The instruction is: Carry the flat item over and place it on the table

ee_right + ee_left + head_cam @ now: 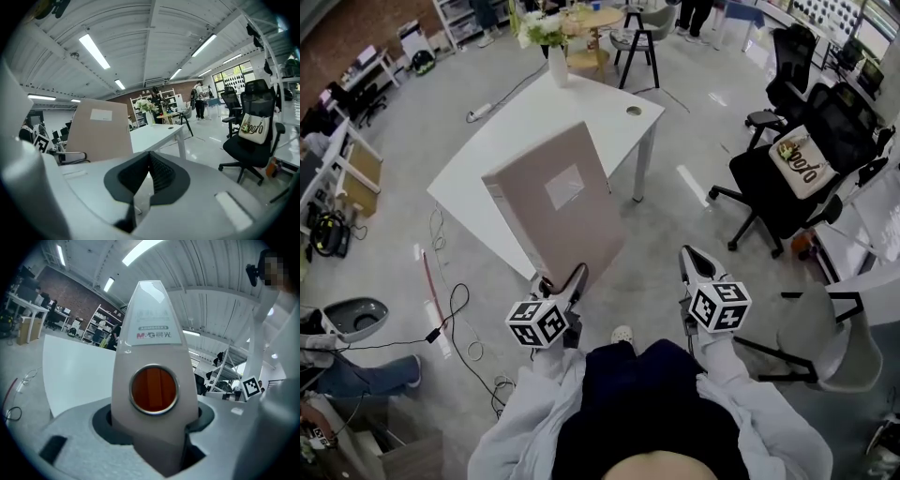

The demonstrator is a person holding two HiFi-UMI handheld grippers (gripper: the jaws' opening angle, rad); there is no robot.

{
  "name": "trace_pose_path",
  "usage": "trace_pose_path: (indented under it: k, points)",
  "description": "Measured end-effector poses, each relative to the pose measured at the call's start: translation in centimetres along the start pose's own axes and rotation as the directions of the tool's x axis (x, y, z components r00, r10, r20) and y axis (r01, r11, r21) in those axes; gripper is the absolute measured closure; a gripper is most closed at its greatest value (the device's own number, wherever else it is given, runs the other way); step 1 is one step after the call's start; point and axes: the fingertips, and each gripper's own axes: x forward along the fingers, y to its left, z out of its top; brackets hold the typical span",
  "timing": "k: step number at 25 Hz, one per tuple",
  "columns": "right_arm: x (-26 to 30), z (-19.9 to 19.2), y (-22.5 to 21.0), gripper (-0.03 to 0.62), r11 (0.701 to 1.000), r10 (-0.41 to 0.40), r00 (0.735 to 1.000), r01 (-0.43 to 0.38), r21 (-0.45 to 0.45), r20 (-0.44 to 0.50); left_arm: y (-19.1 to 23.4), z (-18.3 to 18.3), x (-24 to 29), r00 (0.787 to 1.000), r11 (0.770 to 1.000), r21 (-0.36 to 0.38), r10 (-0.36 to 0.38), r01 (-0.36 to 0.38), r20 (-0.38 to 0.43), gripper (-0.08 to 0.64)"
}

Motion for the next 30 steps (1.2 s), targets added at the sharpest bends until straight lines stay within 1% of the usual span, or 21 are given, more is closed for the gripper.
trace_pose_path:
  k: [4,9,12,15,17,19,23,26,30]
  points:
    - [2.1,0.9,0.6,0.581,1.0,0.006,1.0,-0.006,-0.007,-0.02,1.1,0.6,0.9,1.0,1.0,-0.03,0.0,-0.001,-0.015,0.285]
    - [5.4,1.1,0.6,0.581,0.999,0.038,0.997,-0.039,-0.021,-0.067,2.1,0.5,2.1,1.0,0.997,-0.081,0.01,-0.01,-0.006,0.285]
    - [8.1,1.0,0.6,0.581,0.997,0.075,0.994,-0.077,-0.021,-0.084,3.0,0.1,3.1,1.0,0.994,-0.112,0.021,-0.02,0.008,0.285]
    - [11.3,1.1,1.2,0.581,0.991,0.128,0.986,-0.132,-0.035,-0.107,4.5,0.2,4.1,0.999,0.989,-0.138,0.05,-0.046,0.023,0.285]
    - [13.5,1.8,1.7,0.581,0.986,0.159,0.98,-0.164,-0.041,-0.118,5.3,1.2,5.0,0.998,0.986,-0.158,0.06,-0.054,0.033,0.285]
    - [15.9,3.1,1.9,0.581,0.981,0.184,0.976,-0.189,-0.04,-0.116,5.9,2.9,6.2,0.997,0.98,-0.194,0.051,-0.04,0.054,0.285]
    - [21.4,6.2,1.3,0.581,0.97,0.234,0.965,-0.24,-0.041,-0.115,7.3,7.1,10.3,0.992,0.953,-0.302,0.02,0.019,0.123,0.285]
    - [25.6,8.6,0.2,0.581,0.964,0.258,0.96,-0.263,-0.034,-0.105,8.8,9.7,13.7,0.989,0.93,-0.364,0.01,0.045,0.146,0.285]
    - [31.1,11.3,-0.8,0.581,0.949,0.309,0.946,-0.313,-0.027,-0.103,11.5,12.9,18.0,0.986,0.888,-0.457,0.02,0.059,0.166,0.285]
